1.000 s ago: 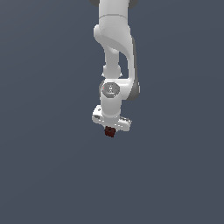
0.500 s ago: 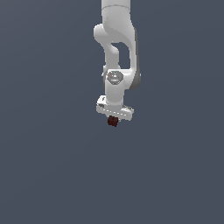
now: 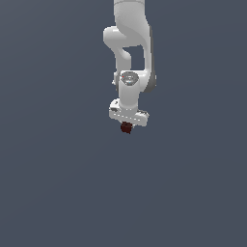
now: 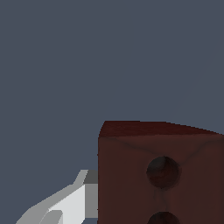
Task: Pick up the object and move it to a goal position.
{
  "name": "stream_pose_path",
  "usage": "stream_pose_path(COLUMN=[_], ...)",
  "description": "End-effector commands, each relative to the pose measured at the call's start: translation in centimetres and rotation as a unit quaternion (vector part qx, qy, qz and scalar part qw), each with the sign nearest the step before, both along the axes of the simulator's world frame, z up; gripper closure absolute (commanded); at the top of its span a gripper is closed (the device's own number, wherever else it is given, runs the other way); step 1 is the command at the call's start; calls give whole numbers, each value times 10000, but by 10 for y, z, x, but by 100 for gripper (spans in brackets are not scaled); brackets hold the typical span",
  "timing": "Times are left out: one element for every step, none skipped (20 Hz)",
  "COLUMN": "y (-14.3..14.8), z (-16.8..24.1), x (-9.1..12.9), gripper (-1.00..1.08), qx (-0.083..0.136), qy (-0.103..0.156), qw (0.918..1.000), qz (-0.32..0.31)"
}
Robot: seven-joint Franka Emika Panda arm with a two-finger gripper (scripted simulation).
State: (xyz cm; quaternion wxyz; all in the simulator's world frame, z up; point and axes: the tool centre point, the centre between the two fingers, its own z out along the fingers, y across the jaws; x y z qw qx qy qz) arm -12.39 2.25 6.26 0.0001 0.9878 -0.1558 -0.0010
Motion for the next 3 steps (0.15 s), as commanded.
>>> stream_pose_path(y=[1,1,1], z=[1,2,2], x=[-3,-4,-4], gripper=[108,108,108], qx=[0,0,0], qy=[-9,-9,-9], qw=[10000,10000,10000], qz=[-2,-2,-2])
